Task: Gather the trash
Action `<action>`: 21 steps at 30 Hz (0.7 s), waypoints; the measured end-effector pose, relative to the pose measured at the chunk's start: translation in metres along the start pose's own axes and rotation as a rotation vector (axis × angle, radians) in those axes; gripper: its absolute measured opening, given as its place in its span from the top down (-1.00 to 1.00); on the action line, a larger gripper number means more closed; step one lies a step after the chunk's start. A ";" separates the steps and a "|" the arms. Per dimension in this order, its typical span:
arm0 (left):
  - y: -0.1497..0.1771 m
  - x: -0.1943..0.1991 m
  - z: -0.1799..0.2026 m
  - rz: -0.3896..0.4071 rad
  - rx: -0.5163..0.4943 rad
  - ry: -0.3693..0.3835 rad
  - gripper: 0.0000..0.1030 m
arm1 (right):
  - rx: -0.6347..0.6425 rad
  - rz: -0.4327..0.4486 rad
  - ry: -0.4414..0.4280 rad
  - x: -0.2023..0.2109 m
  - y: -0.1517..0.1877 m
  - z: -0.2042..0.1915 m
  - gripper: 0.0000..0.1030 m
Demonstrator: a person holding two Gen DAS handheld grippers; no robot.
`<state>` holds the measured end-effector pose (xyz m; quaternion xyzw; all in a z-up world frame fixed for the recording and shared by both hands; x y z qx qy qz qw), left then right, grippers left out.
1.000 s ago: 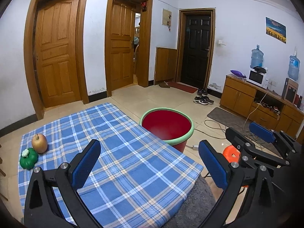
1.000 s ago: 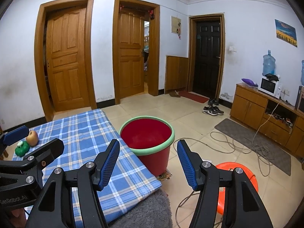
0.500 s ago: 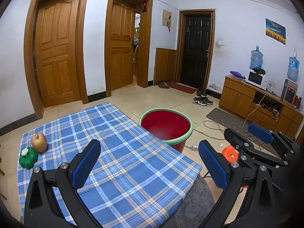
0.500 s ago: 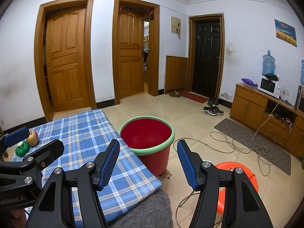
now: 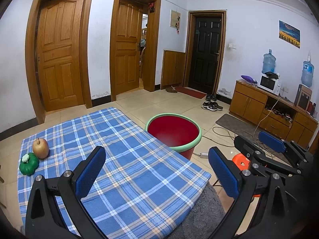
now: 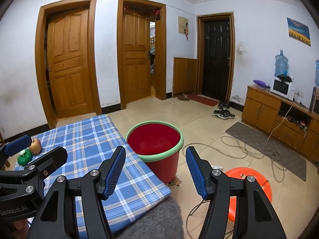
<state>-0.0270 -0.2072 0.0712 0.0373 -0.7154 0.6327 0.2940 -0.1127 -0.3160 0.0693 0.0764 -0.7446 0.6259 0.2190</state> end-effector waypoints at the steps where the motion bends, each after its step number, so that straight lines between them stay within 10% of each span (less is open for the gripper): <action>1: 0.000 0.000 0.000 0.000 -0.002 0.000 -0.96 | -0.006 -0.003 -0.004 0.000 0.000 0.001 -0.24; 21: 0.006 -0.003 -0.002 -0.007 0.002 0.007 -0.95 | 0.000 0.001 0.003 0.000 0.001 0.000 -0.24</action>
Point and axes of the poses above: each gripper's, at about its wrist camera, not at the fingertips, and x roughly against the way its jaws point, z to its right, y to its underside, the point moved 7 cm from there along -x, roughly the way its jaws point, and after that the axes turned 15 degrees about -y, right-handed, at the moved point
